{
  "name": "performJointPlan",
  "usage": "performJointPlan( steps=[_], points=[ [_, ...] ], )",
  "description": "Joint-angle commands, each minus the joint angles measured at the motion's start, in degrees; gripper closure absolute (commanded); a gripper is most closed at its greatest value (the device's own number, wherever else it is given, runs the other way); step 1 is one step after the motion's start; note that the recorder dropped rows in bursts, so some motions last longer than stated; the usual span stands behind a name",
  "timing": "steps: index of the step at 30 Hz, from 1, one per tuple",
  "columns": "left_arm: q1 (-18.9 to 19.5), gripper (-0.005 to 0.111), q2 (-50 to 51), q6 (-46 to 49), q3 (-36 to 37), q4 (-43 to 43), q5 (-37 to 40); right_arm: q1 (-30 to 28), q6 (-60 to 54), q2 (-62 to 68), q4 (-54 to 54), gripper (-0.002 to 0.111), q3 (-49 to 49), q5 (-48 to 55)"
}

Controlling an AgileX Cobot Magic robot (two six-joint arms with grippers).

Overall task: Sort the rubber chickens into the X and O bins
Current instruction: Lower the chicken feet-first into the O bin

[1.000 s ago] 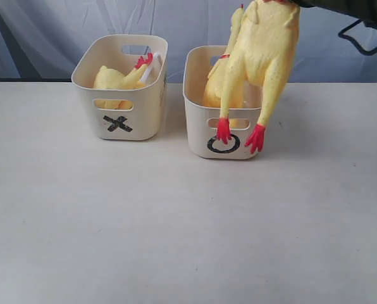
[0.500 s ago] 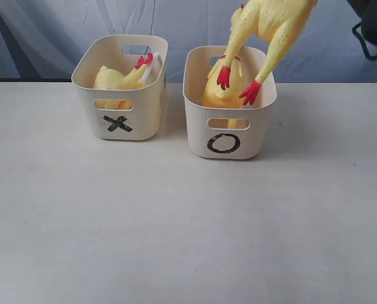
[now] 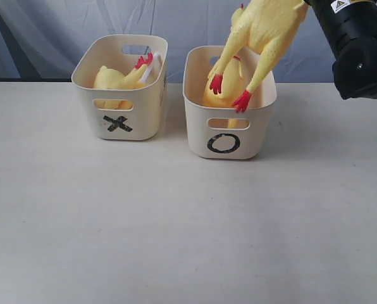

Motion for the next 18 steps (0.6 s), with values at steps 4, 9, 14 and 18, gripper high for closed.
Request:
performJointPlan(
  steps=[4,9,14,18],
  points=[
    [0.0,0.107,-0.3,0.0,0.3,-0.2,0.0,-0.2,3.8,-0.1,0.7,0.109,-0.3,-5.4],
    [0.0,0.107,-0.3,0.0,0.3,-0.2,0.0,-0.2,4.6,0.3,1.1,0.109,-0.3,-6.4],
    [0.0,0.107,-0.3,0.0,0.3,-0.3,0.0,-0.2,3.0,4.0,0.7,0.109,-0.3,-8.0],
    [0.0,0.107,-0.3,0.0,0.3,-0.3,0.0,-0.2,3.0,7.2,-0.1,0.109,-1.6,-8.6]
  ],
)
